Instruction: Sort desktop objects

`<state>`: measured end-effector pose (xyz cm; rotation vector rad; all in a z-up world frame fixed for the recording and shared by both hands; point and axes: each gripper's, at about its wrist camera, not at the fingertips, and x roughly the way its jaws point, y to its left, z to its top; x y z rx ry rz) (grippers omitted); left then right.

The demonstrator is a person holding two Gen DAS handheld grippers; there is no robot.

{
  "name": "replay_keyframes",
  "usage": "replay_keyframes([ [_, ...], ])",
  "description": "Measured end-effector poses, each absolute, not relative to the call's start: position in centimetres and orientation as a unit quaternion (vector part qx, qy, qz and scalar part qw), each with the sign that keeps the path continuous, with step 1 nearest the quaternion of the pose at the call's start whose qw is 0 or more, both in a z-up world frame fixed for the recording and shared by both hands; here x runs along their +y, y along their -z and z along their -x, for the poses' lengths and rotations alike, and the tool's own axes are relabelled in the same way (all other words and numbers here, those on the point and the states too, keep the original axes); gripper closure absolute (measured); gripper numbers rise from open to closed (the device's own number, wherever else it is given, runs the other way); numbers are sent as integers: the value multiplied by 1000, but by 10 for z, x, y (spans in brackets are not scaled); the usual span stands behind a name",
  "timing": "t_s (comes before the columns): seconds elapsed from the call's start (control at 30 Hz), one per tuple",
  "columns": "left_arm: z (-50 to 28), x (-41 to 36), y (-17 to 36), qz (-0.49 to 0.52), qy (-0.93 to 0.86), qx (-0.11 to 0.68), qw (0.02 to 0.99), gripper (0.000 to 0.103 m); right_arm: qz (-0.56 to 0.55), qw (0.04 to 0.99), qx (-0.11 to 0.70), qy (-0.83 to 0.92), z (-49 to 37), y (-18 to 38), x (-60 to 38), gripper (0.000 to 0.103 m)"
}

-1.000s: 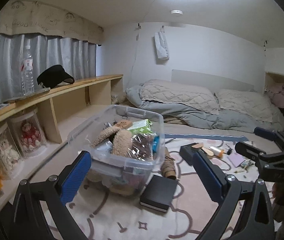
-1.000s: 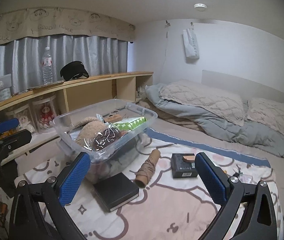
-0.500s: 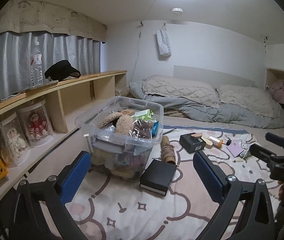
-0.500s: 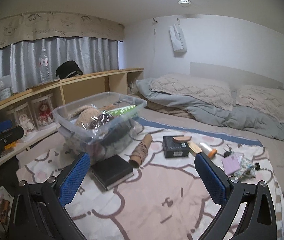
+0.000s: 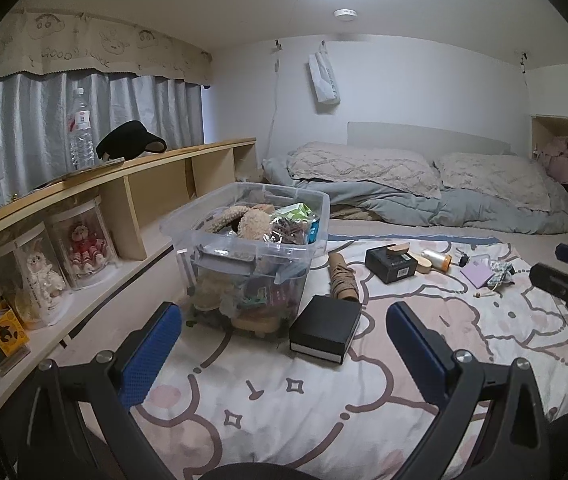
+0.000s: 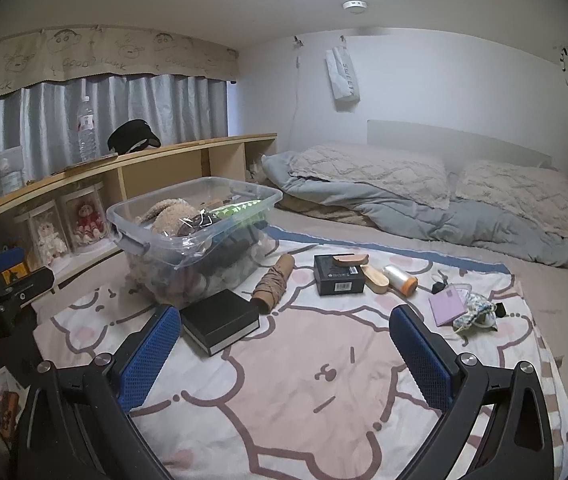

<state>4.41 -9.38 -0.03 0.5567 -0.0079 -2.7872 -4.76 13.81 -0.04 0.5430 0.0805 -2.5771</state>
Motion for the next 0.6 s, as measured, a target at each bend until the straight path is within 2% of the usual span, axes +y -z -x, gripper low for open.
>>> replay_keyframes([
  [0.6, -60, -99, -4, -184, 971, 18, 151, 0, -195, 248, 41, 948, 33, -3, 137, 0],
])
